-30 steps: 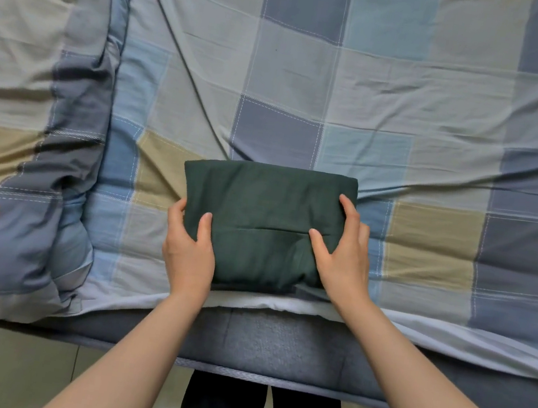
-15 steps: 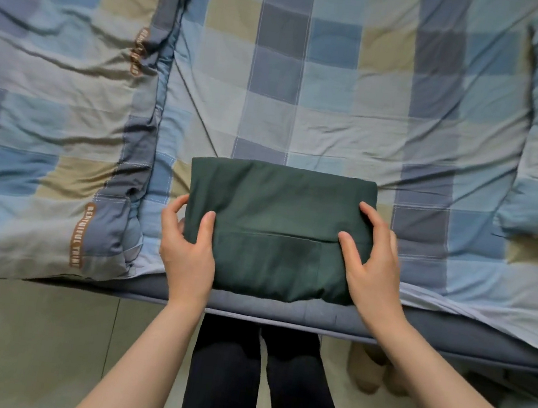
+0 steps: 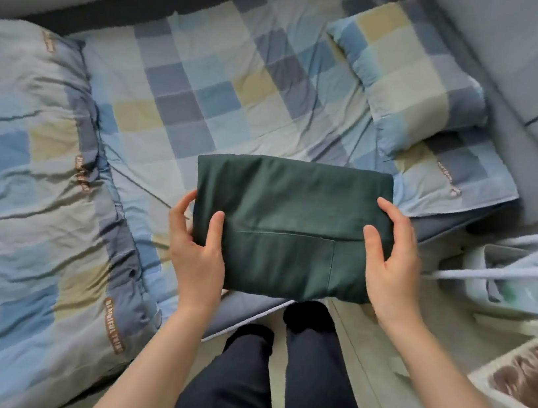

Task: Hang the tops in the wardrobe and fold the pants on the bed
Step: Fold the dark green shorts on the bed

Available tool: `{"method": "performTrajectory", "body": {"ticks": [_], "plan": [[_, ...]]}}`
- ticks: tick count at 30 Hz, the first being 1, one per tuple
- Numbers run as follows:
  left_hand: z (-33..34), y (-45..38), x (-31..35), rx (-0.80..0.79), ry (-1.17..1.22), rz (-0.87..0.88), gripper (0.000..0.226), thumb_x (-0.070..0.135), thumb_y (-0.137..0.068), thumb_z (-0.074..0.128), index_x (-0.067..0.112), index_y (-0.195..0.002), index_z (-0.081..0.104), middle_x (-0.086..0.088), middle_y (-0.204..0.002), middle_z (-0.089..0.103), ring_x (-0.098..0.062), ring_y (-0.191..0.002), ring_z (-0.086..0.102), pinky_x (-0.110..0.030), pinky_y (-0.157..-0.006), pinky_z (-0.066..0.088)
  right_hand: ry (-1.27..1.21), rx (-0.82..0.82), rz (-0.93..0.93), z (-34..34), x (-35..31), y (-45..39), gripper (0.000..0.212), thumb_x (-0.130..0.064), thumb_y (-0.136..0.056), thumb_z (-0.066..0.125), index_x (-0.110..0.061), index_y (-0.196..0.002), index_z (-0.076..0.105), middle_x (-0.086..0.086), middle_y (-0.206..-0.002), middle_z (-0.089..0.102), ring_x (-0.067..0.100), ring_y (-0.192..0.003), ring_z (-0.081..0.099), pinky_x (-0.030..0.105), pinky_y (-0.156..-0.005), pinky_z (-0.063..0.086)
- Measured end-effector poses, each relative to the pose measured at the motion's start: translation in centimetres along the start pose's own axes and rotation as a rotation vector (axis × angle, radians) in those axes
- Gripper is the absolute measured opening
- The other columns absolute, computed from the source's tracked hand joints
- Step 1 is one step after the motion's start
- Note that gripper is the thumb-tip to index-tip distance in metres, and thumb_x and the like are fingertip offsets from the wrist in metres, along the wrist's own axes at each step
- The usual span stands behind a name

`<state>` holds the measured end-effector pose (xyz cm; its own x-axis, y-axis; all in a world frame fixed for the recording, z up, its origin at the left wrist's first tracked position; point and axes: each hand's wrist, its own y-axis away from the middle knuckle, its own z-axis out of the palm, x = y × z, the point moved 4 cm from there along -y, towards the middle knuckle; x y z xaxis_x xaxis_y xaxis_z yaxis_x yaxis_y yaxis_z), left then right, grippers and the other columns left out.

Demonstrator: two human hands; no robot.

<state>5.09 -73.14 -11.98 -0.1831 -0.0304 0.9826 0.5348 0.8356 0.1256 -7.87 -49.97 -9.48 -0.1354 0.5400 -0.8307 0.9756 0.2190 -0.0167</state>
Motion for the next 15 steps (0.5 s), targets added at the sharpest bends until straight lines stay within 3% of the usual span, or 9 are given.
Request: {"method": "performTrajectory", "body": {"ticks": [2, 6, 10, 13, 15], "plan": [[0.6, 0.8, 1.2, -0.112, -0.007, 0.019, 0.035, 0.027, -0.095, 0.062, 0.045, -0.122, 0.05, -0.012, -0.111, 0.066, -0.02, -0.09, 0.067, -0.026, -0.072, 0.056, -0.01, 0.105, 0.064, -2.0, 0.0, 3.2, 0.037, -0.021, -0.097, 0.052, -0.024, -0.133, 0.049, -0.008, -0.128, 0.051, -0.007, -0.121, 0.042, 0.01, -0.105, 0.028], [3.8, 4.2, 3.2, -0.366, -0.015, 0.057, 0.033, 0.023, -0.096, 0.062, 0.043, -0.121, 0.053, 0.008, -0.094, 0.072, -0.005, -0.078, 0.066, -0.014, -0.063, 0.051, -0.01, 0.337, 0.196, -7.4, 1.2, 10.2, 0.036, -0.02, -0.097, 0.052, -0.026, -0.132, 0.05, -0.011, -0.127, 0.051, -0.011, -0.119, 0.041, 0.005, -0.101, 0.026], [7.6, 8.7, 3.8, -0.581, -0.074, 0.074, 0.031, 0.027, -0.095, 0.061, 0.048, -0.117, 0.052, 0.01, -0.098, 0.071, -0.006, -0.081, 0.068, -0.023, -0.068, 0.055, -0.012, 0.499, 0.317, -11.9, 3.1, 16.2, 0.035, -0.021, -0.097, 0.05, -0.027, -0.132, 0.049, -0.014, -0.13, 0.05, -0.008, -0.119, 0.041, -0.001, -0.096, 0.025], [10.6, 13.0, 4.1, -0.745, -0.129, 0.096, 0.03, 0.032, -0.095, 0.06, 0.048, -0.119, 0.05, -0.003, -0.102, 0.07, -0.012, -0.077, 0.065, -0.031, -0.068, 0.056, 0.015, 0.636, 0.395, -15.3, 4.7, 20.9, 0.035, -0.022, -0.097, 0.05, -0.023, -0.133, 0.05, -0.016, -0.128, 0.05, -0.006, -0.118, 0.042, 0.001, -0.098, 0.027], [12.9, 16.9, 4.4, -0.855, -0.15, 0.127, 0.03, 0.033, -0.095, 0.06, 0.048, -0.118, 0.05, -0.004, -0.112, 0.066, -0.016, -0.09, 0.066, -0.039, -0.079, 0.057, 0.014, 0.737, 0.46, -17.9, 5.9, 24.8, 0.036, -0.023, -0.097, 0.05, -0.023, -0.133, 0.05, -0.015, -0.128, 0.051, -0.005, -0.118, 0.043, 0.008, -0.1, 0.03]]}}
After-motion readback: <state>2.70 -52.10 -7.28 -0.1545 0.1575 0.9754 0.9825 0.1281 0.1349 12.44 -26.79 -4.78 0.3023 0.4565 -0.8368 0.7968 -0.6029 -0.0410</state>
